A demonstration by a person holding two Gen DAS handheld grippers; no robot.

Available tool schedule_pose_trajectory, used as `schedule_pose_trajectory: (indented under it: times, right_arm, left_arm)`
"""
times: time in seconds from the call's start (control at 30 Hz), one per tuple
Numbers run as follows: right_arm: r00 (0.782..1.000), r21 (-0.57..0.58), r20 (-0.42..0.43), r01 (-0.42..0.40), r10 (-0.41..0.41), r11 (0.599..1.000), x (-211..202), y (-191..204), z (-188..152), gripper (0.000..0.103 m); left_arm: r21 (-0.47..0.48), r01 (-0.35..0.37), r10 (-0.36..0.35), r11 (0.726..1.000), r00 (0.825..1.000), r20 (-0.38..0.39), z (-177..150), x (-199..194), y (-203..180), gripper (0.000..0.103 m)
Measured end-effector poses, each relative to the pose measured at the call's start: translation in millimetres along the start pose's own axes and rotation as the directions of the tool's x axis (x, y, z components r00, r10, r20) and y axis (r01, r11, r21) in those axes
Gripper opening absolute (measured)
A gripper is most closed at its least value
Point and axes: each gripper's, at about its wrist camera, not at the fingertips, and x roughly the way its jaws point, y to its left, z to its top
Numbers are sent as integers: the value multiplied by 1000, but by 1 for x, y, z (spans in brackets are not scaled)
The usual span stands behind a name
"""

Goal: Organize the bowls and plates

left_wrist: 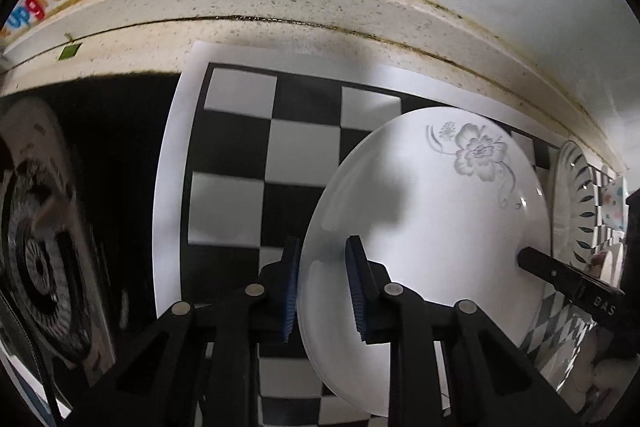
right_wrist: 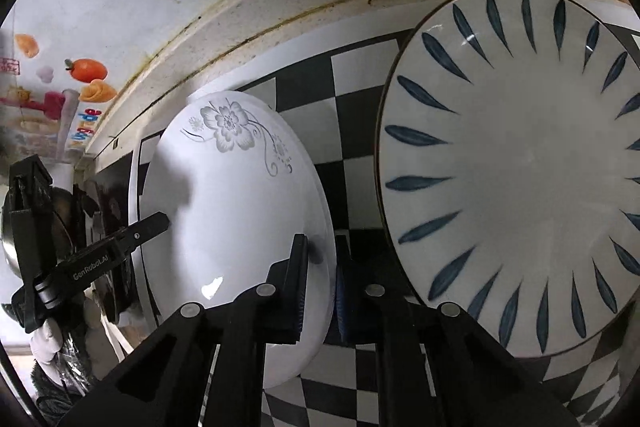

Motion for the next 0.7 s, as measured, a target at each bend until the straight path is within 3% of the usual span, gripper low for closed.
schedule_pose_trajectory:
  times: [0.3,0.57,0.7]
  right_arm:
    - [997,-48,47,-56,58,997,-43,-9,-26,14]
    - [991,-72,95,-92,99,993,-108,-37,-67,14]
    - [987,-90,134,-80,92,993,-145,-61,-86,14]
  left_arm:
    - [9,20,-21,1000,996,85,-40,-57,-18,20]
    - [43,41,-47,998,989,141,-83,-105,-72,20]
    - [68,50,-60,996,987,149,-103,-110,-105,20]
